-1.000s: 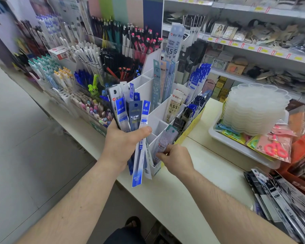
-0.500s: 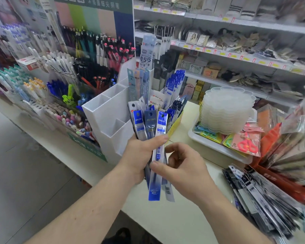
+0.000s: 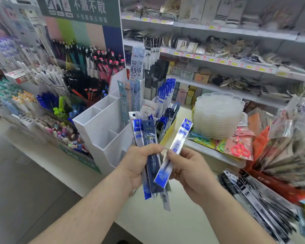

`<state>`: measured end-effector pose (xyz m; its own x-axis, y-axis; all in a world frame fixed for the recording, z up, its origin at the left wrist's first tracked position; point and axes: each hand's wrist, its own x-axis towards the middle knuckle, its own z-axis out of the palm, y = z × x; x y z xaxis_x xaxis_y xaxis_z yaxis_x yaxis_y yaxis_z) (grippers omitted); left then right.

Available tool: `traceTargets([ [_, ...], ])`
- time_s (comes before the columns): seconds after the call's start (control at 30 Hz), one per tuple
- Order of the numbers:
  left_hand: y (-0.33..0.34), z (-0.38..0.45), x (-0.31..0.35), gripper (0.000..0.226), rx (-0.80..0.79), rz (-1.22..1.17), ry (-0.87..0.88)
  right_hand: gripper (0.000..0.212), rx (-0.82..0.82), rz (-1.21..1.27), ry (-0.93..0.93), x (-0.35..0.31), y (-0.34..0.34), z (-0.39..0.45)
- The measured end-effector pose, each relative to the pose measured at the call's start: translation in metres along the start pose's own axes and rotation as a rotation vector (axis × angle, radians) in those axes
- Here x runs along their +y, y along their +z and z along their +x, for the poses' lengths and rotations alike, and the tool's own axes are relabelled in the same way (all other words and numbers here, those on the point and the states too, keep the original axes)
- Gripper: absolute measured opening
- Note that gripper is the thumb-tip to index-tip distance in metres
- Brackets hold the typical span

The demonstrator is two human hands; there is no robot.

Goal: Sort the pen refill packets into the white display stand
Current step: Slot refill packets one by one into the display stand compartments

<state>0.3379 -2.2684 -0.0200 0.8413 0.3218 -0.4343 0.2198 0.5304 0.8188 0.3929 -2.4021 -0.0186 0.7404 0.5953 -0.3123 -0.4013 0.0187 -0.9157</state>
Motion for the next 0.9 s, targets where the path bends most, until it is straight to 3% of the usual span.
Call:
traceTargets([
  [0.1, -0.007, 0.001, 0.021, 0.018, 0.091, 0.010, 0.099, 0.017, 0.101, 0.048, -0.035, -0.014, 0.003, 0.013],
  [0.17, -0.013, 0.001, 0.036, 0.006, 0.155, 0.051, 0.207, 0.020, 0.214, 0.051, -0.090, -0.025, 0.001, 0.027],
  [0.23, -0.019, 0.001, 0.051, 0.013, 0.146, 0.069, 0.307, 0.027, 0.311, 0.033, -0.145, -0.036, -0.001, 0.046],
  [0.47, -0.033, 0.013, 0.076, 0.026, 0.097, 0.026, 0.427, 0.025, 0.439, -0.351, -0.452, -0.054, -0.004, 0.121],
  [0.57, -0.040, 0.018, 0.075, 0.028, 0.059, 0.014, 0.449, 0.017, 0.501, -0.506, -0.476, -0.058, -0.005, 0.154],
  [0.7, -0.052, 0.020, 0.070, 0.021, -0.009, 0.066, 0.458, 0.009, 0.466, -0.719, -0.489, -0.057, -0.002, 0.189],
  [0.9, -0.058, 0.022, 0.070, 0.027, -0.043, 0.123, 0.463, 0.013, 0.348, -1.089, -0.327, -0.043, 0.012, 0.218],
])
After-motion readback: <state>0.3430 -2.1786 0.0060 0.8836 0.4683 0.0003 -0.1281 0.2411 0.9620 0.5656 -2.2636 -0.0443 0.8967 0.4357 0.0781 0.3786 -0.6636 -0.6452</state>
